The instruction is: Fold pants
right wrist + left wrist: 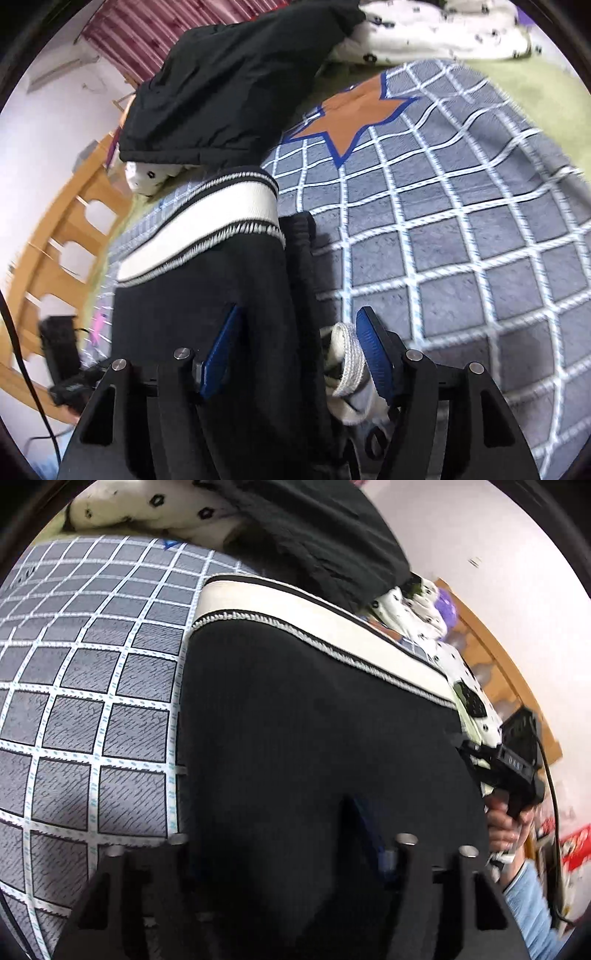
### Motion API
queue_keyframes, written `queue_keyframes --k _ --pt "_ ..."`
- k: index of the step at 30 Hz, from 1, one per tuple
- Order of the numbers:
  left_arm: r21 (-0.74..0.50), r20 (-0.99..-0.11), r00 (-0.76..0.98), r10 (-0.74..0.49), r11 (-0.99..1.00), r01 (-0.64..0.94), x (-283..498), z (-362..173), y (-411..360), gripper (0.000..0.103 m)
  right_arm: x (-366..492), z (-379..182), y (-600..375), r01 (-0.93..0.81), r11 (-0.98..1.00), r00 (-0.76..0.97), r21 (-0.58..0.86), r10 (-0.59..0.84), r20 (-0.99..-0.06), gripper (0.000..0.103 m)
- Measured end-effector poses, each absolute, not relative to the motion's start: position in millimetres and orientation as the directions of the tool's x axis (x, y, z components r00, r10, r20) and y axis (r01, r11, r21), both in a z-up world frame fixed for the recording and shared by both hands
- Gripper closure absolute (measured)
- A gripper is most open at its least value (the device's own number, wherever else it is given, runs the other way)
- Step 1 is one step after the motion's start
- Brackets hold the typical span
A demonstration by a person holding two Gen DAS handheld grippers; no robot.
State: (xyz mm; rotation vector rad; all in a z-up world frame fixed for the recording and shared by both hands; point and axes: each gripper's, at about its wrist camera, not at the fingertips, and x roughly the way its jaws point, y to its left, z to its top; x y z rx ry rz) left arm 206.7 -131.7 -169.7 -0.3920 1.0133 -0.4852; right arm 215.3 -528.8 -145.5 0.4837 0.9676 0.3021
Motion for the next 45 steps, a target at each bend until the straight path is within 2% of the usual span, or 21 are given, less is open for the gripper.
queue_keyframes --k 1,3,4,5,6,8,10,13,18,23,25,28,30,31,33,34,35,36,37,41,45 --pt "-0.538 -0.701 0.438 -0.563 0.820 0.194 207.2 -168.3 -129.1 0.065 220.5 -150.3 -530.3 -0.025 0.831 0.523 0.556 0.485 -0.701 0.037" --pt "-0.579 -0.687 0.429 -0.587 0.798 0.165 208.5 -163.0 -119.4 0.075 226.3 -156.3 -526.3 -0.012 0.789 0.479 0.615 0.544 -0.689 0.038" --pt "-0.597 -0.675 0.429 -0.600 0.786 0.160 207.2 -160.2 -114.6 0.078 223.5 -154.0 -520.8 -0.019 0.792 0.474 0.610 0.545 -0.692 0.050" --pt "-0.604 -0.670 0.428 -0.607 0.780 0.161 206.4 -159.1 -111.5 0.079 219.9 -148.6 -515.1 -0.035 0.804 0.490 0.594 0.532 -0.691 0.056" --pt "-0.609 -0.665 0.429 -0.612 0.776 0.163 204.6 -155.7 -109.0 0.081 212.1 -137.9 -508.5 -0.048 0.838 0.531 0.543 0.482 -0.697 0.070" --pt "-0.613 -0.654 0.432 -0.621 0.770 0.178 201.6 -148.2 -107.0 0.083 199.2 -117.3 -501.3 -0.053 0.862 0.582 0.503 0.436 -0.686 0.079" --pt "-0.605 -0.644 0.437 -0.628 0.768 0.211 194.2 -135.3 -102.7 0.084 189.9 -104.8 -499.7 -0.025 0.831 0.610 0.555 0.453 -0.650 0.082" --pt "-0.585 -0.638 0.453 -0.622 0.775 0.240 184.3 -119.6 -92.1 0.085 172.8 -83.6 -480.8 -0.016 0.840 0.657 0.543 0.418 -0.627 0.083" --pt "-0.511 -0.644 0.526 -0.555 0.824 0.244 168.2 -90.2 -28.3 0.086 153.4 -63.7 -432.6 -0.078 0.819 0.663 0.569 0.469 -0.584 0.085" --pt "-0.418 -0.703 0.561 -0.438 0.892 0.172 163.3 -76.6 42.2 0.086 151.5 -56.0 -354.2 -0.214 0.761 0.615 0.613 0.592 -0.521 0.088" --pt "-0.364 -0.735 0.559 -0.384 0.919 0.152 158.8 -85.3 60.0 0.086 154.9 -61.1 -318.7 -0.253 0.783 0.596 0.569 0.589 -0.546 0.088" --pt "-0.399 -0.761 0.515 -0.394 0.911 0.107 160.0 -121.2 79.5 0.078 163.5 -85.0 -282.3 -0.284 0.867 0.575 0.409 0.495 -0.651 0.087" --pt "-0.397 -0.787 0.503 -0.357 0.917 0.030 164.1 -141.7 84.1 0.073 173.6 -110.3 -276.7 -0.235 0.931 0.567 0.279 0.364 -0.739 0.081" --pt "-0.394 -0.796 0.492 -0.352 0.919 0.020 165.8 -144.9 82.2 0.068 177.4 -120.8 -280.7 -0.220 0.941 0.556 0.256 0.337 -0.760 0.080" --pt "-0.357 -0.807 0.493 -0.324 0.934 0.030 168.6 -138.9 79.5 0.068 175.7 -119.2 -288.5 -0.222 0.948 0.579 0.227 0.315 -0.752 0.078" --pt "-0.335 -0.810 0.500 -0.306 0.941 0.032 167.9 -134.8 80.9 0.062 172.8 -114.3 -287.8 -0.221 0.954 0.591 0.201 0.295 -0.751 0.078" --pt "-0.304 -0.809 0.521 -0.273 0.952 0.026 167.6 -129.3 81.8 0.055 168.4 -107.9 -287.3 -0.227 0.958 0.603 0.177 0.281 -0.746 0.078" --pt "-0.270 -0.792 0.565 -0.232 0.963 0.017 166.3 -121.4 82.9 0.040 163.0 -99.4 -288.2 -0.235 0.959 0.616 0.160 0.274 -0.739 0.078" --pt "-0.251 -0.774 0.597 -0.209 0.968 0.013 164.5 -115.9 81.6 0.035 158.6 -92.4 -288.6 -0.228 0.962 0.637 0.147 0.262 -0.725 0.077" --pt "-0.184 -0.714 0.677 -0.176 0.981 0.060 179.7 -97.1 69.8 0.035 156.3 -61.2 -269.2 -0.271 0.957 0.718 0.106 0.274 -0.640 0.073" --pt "-0.152 -0.652 0.731 -0.203 0.979 0.136 197.0 -81.4 49.4 0.035 181.5 -60.7 -237.5 -0.319 0.945 0.710 0.072 0.289 -0.642 0.073"
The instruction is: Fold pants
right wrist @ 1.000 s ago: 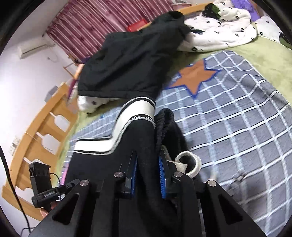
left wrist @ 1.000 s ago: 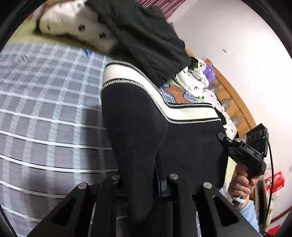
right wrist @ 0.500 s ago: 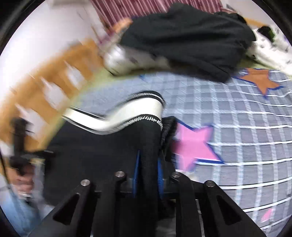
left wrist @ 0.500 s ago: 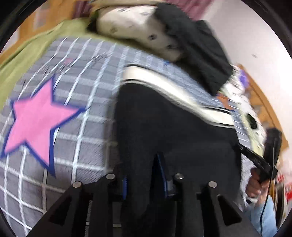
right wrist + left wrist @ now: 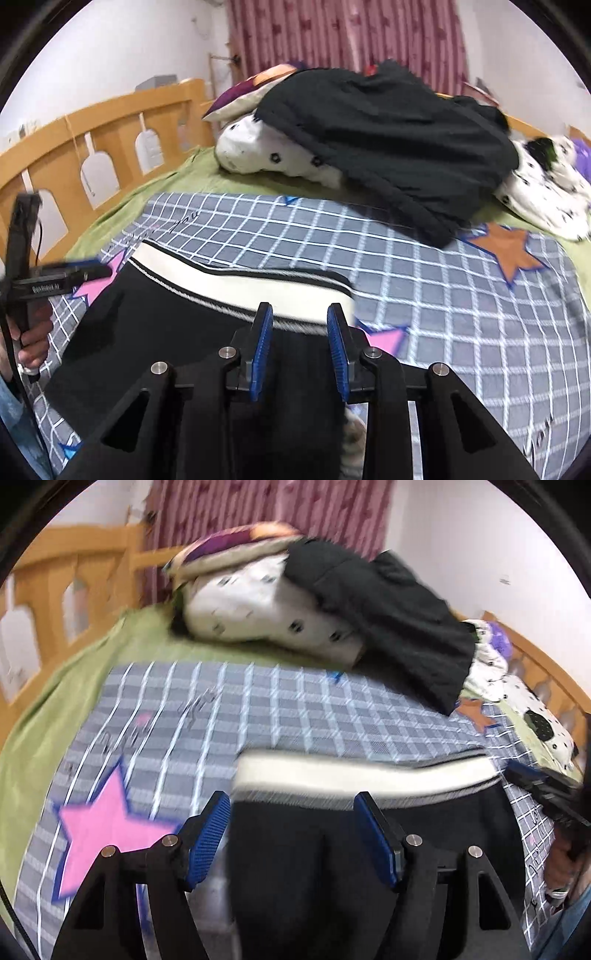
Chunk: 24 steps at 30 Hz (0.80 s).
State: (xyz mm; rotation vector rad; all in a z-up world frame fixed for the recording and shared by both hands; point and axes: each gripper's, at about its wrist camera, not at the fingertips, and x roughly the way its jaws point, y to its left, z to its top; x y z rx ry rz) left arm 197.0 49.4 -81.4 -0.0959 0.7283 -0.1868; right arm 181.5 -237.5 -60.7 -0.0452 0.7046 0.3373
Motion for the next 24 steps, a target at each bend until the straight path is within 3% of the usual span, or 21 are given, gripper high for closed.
queue_keyframes --k 2,5,9,12,18,21,24 --pt "-0.088 -0.666 0.721 -0.193 0.980 0.180 208.4 -89.4 31.8 0.035 198.7 -74.6 -225.0 -0.337 0.940 0.697 0.058 0.291 -0.655 0.073" --pt "0.024 -0.760 0.644 -0.086 0.987 0.160 233.1 -134.3 17.6 0.034 218.9 -110.2 -216.6 -0.327 0.945 0.685 0.004 0.240 -0.688 0.073" --pt "-0.054 -0.747 0.649 -0.145 0.986 0.159 233.8 -135.4 28.0 0.033 220.4 -113.0 -217.7 -0.335 0.942 0.693 -0.008 0.240 -0.679 0.073" --pt "-0.036 -0.740 0.659 -0.133 0.987 0.158 233.0 -136.4 24.2 0.032 218.2 -114.5 -215.5 -0.331 0.943 0.703 -0.031 0.225 -0.675 0.073" --pt "-0.051 -0.740 0.659 -0.137 0.988 0.148 230.7 -135.7 26.2 0.031 215.4 -93.2 -223.9 -0.328 0.939 0.665 0.108 0.310 -0.679 0.069" --pt "-0.026 -0.714 0.692 -0.107 0.992 0.127 228.1 -127.3 25.0 0.032 209.6 -82.8 -221.6 -0.322 0.943 0.707 0.086 0.300 -0.640 0.068" --pt "-0.004 -0.736 0.671 -0.092 0.991 0.131 236.0 -135.2 20.2 0.030 220.7 -104.8 -214.0 -0.314 0.948 0.649 0.054 0.255 -0.717 0.066"
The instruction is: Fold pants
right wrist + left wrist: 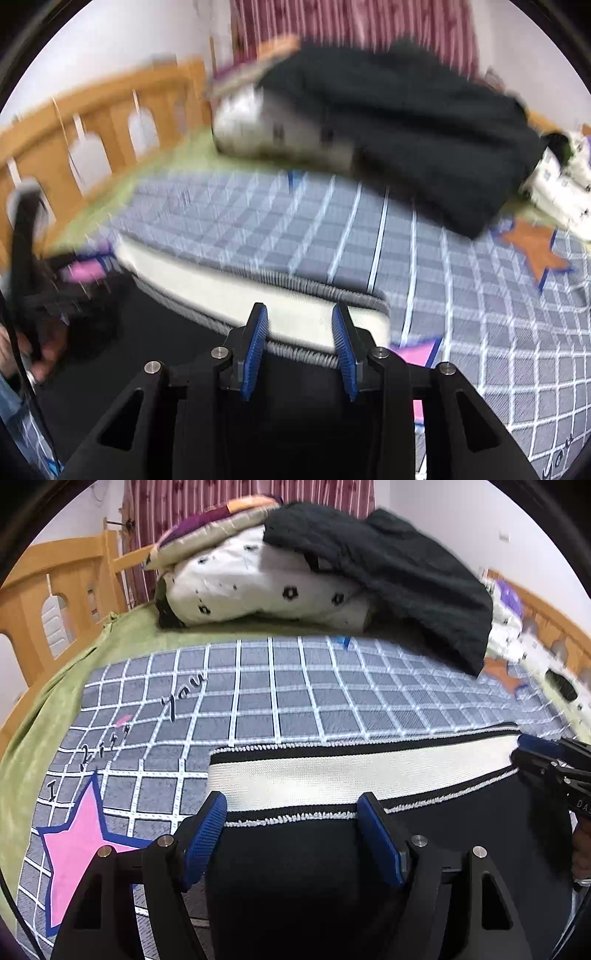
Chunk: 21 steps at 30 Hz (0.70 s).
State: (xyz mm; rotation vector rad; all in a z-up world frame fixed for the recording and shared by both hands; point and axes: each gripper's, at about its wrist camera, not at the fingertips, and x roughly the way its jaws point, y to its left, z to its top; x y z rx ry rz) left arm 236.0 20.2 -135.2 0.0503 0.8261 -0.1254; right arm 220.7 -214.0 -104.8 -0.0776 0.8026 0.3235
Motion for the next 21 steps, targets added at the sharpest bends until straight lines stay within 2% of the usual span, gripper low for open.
queue_keyframes --k 2,6,12,19,21 --pt "0.019 -0.735 0.673 -0.084 0.989 0.145 236.2 -138.5 15.6 0.027 217.9 -113.8 -213.6 -0.310 0.950 0.684 0.037 0.249 -0.686 0.065" --pt "-0.029 -0.739 0.663 -0.123 0.988 0.151 237.8 -139.3 22.4 0.025 218.1 -113.2 -213.7 -0.311 0.950 0.682 0.033 0.248 -0.688 0.064" --pt "-0.024 -0.741 0.661 -0.118 0.988 0.149 235.3 -139.5 20.3 0.024 216.5 -113.9 -216.4 -0.313 0.949 0.686 0.049 0.262 -0.679 0.063" --pt "-0.089 -0.790 0.583 -0.190 0.976 0.198 214.7 -135.4 23.8 0.025 215.8 -109.6 -217.3 -0.329 0.942 0.642 0.066 0.274 -0.716 0.060" --pt "-0.106 -0.804 0.559 -0.203 0.974 0.201 199.3 -135.9 26.4 0.025 208.1 -104.7 -218.7 -0.337 0.940 0.618 0.057 0.267 -0.739 0.055"
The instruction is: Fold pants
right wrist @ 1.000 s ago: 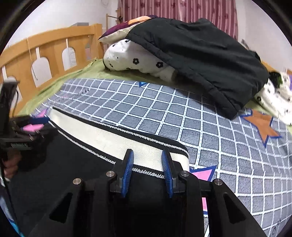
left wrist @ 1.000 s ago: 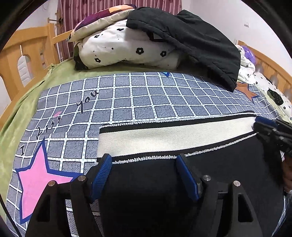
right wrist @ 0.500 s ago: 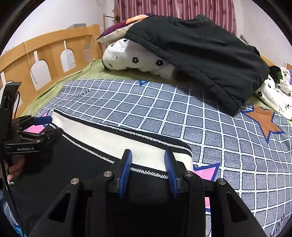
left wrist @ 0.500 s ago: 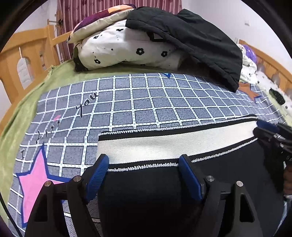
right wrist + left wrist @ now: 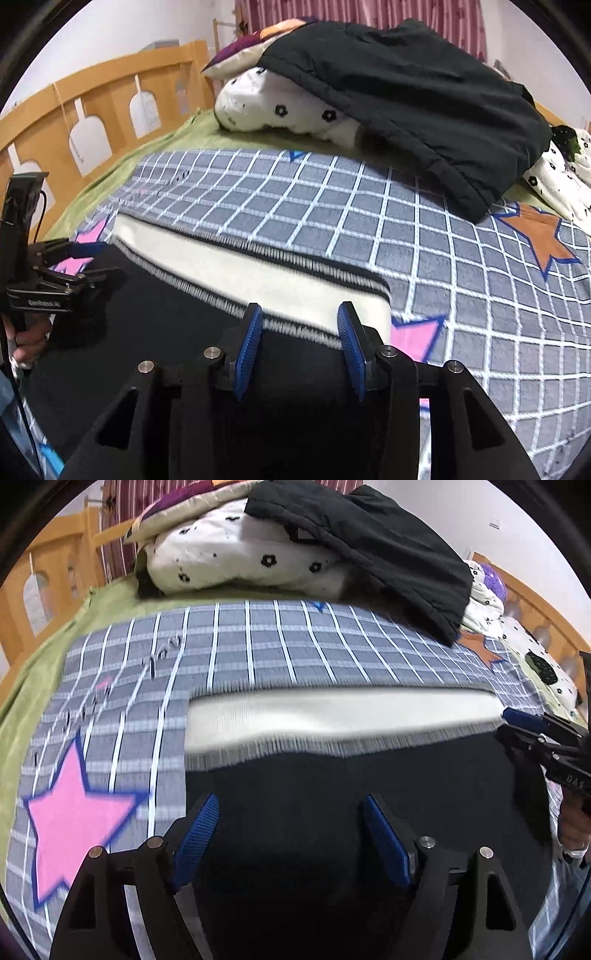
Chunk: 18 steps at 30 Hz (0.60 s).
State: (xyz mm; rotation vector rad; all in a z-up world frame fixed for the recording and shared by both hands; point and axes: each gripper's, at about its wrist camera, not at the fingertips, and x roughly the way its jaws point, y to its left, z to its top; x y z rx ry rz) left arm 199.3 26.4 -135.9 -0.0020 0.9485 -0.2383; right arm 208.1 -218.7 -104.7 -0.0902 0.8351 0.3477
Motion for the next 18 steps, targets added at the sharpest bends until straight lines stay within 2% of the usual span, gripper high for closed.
queue_keyframes --k 3,6,10,14,18 --pt "-0.086 -0.815 0.545 -0.197 0.971 0.223 170.9 -137.6 23.0 0.025 181.5 -102.5 -227.3 -0.340 0.935 0.585 0.097 0.291 -0.757 0.051" --pt "-0.042 -0.816 0.551 -0.175 0.968 0.246 139.3 -136.6 15.4 0.025 149.3 -105.7 -225.0 -0.353 0.935 0.591 0.025 0.244 -0.768 0.051" --pt "-0.120 -0.814 0.531 -0.236 0.962 0.244 96.3 -138.0 23.1 0.025 104.1 -106.9 -218.5 -0.344 0.939 0.601 -0.013 0.209 -0.772 0.051" --pt "-0.100 -0.809 0.548 -0.213 0.968 0.229 50.8 -140.1 33.4 0.025 66.8 -117.8 -220.0 -0.313 0.949 0.568 0.036 0.218 -0.793 0.051" --pt "-0.132 -0.820 0.521 -0.236 0.964 0.229 20.4 -147.1 48.3 0.025 43.9 -116.3 -219.5 -0.322 0.947 0.577 0.000 0.196 -0.793 0.051"
